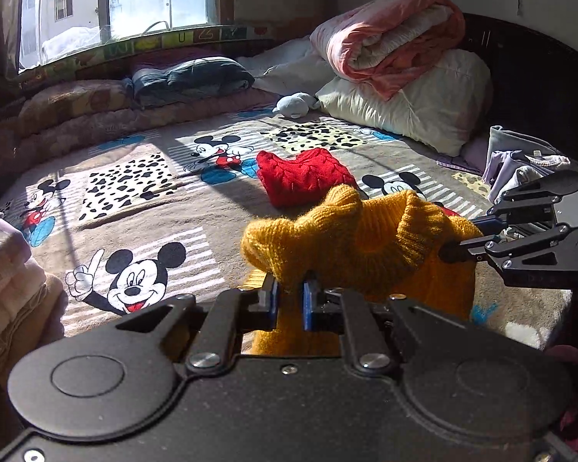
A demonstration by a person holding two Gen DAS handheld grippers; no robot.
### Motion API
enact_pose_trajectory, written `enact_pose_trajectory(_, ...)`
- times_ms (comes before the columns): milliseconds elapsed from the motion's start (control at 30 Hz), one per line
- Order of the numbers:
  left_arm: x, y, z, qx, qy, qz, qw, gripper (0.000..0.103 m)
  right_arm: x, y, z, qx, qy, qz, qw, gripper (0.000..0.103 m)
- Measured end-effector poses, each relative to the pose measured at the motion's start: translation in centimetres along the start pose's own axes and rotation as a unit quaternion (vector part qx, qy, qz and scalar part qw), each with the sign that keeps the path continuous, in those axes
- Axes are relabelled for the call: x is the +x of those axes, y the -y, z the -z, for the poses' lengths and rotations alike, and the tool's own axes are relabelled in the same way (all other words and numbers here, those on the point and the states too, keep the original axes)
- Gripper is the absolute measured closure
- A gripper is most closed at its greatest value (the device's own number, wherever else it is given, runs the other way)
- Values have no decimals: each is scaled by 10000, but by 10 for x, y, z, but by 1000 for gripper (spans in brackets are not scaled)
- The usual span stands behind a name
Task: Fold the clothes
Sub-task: 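Lift the sweater off the bed with both grippers, letting it unfold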
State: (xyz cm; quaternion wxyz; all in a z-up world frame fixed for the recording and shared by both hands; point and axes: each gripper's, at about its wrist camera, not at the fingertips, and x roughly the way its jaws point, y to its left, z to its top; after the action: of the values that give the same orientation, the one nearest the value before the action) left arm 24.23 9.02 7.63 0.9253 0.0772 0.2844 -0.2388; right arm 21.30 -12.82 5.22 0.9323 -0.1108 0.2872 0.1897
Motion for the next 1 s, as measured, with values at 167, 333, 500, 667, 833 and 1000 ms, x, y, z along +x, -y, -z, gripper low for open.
enact_pose_trajectory(167, -4, -13, -34, -139, 317, -112, 9993, 93, 11, 18, -40, -161, 118, 123, 9997, 82)
enact_pose_trajectory(333, 4, -27, -67, -264, 507, -223, 9981, 93, 27, 39, -80, -304, 196, 250, 9990, 82)
enact_pose_trajectory(500, 18, -44, -98, -401, 645, -363, 9965, 93, 45, 57, -115, -408, 284, 349, 9982, 83)
enact_pose_trajectory(667, 34, -61, -127, -529, 750, -499, 9945, 93, 65, 76, -148, -523, 363, 489, 9968, 83)
enact_pose_trajectory(833, 49, -71, -153, -640, 889, -636, 9920, 93, 81, 89, -172, -703, 513, 744, 9934, 83)
enact_pose_trajectory(1000, 64, -74, -176, -639, 1187, -925, 9865, 93, 93, 100, -187, -855, 821, 1096, 9869, 83)
